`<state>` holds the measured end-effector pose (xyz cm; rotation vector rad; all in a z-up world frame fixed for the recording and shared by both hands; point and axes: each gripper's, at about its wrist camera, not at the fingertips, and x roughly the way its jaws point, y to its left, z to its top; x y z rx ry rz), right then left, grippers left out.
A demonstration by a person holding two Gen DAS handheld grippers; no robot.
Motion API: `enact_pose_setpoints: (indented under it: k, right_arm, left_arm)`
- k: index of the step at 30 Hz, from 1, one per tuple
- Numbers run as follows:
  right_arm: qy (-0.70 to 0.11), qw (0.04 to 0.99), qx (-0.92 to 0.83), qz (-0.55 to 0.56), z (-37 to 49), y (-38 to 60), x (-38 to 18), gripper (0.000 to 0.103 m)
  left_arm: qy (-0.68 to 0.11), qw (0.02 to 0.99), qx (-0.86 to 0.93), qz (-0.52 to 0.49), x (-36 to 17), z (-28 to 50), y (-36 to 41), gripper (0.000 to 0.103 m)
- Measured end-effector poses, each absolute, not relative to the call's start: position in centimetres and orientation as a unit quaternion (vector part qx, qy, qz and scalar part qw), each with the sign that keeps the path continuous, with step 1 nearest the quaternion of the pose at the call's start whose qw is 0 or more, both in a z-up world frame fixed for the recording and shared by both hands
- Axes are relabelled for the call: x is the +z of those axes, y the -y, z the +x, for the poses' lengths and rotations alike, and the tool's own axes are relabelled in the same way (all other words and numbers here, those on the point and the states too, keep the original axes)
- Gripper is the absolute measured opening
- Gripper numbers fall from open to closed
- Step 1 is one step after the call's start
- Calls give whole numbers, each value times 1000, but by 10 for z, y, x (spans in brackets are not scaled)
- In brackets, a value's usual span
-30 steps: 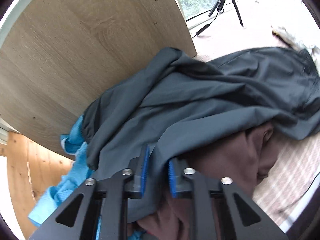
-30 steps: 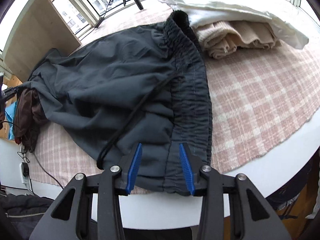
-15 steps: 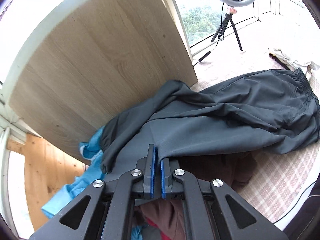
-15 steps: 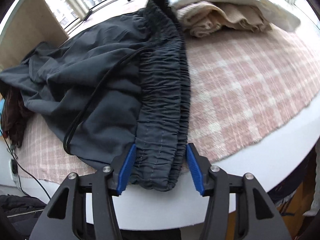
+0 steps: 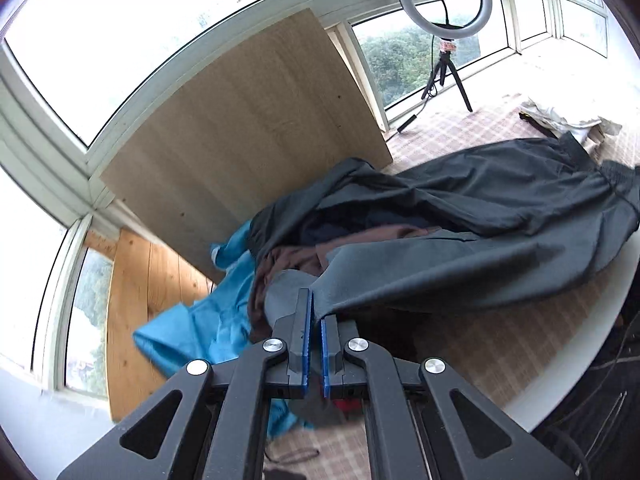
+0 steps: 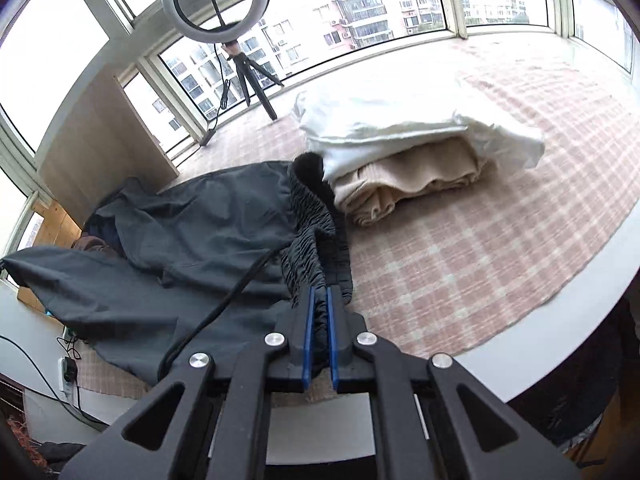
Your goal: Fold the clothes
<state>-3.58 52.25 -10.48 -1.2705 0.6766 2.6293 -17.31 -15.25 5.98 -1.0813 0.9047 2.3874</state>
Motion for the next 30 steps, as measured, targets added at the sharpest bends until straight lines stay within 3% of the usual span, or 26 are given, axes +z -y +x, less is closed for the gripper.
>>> enact_pose_setpoints:
  k: [3, 7, 11, 14, 16, 17, 18, 24, 30]
  right_arm:
    - [-211, 101, 873, -427, -25, -546, -99, 1]
    - [-196, 131, 849, -473, -18, -571, -118, 2]
    - [-173, 86, 841, -505, -38, -552, -129, 4]
    - [-138, 18, 848, -511, -63, -515, -125, 4]
    - [-120, -28, 847, -517, -79, -485, -124, 13]
    - [-113, -50, 844, -521, -87, -471, -125, 23]
    - [-107, -74, 842, -524, -95, -456, -126, 25]
    - [-66, -164, 819, -545, -128, -368, -141, 25]
    - [-92, -138, 811, -561, -127, -325, -164, 25]
  left_arm:
    - [-325, 169, 831, -419, 39, -144, 158, 5]
    - [-337, 172, 781, -497, -30, -119, 161, 16]
    - [-319, 135, 765, -543, -76, -113, 175, 18]
    - [-269, 105, 782, -552, -75, -106, 196, 22]
    - [-248, 77, 794, -549, -71, -98, 210, 30]
    - [-239, 62, 799, -549, -70, -92, 217, 32]
    - [-231, 49, 801, -550, -69, -87, 223, 33]
    - [-155, 45, 828, -537, -67, -100, 254, 45]
    - [-138, 84, 845, -511, -63, -177, 250, 61]
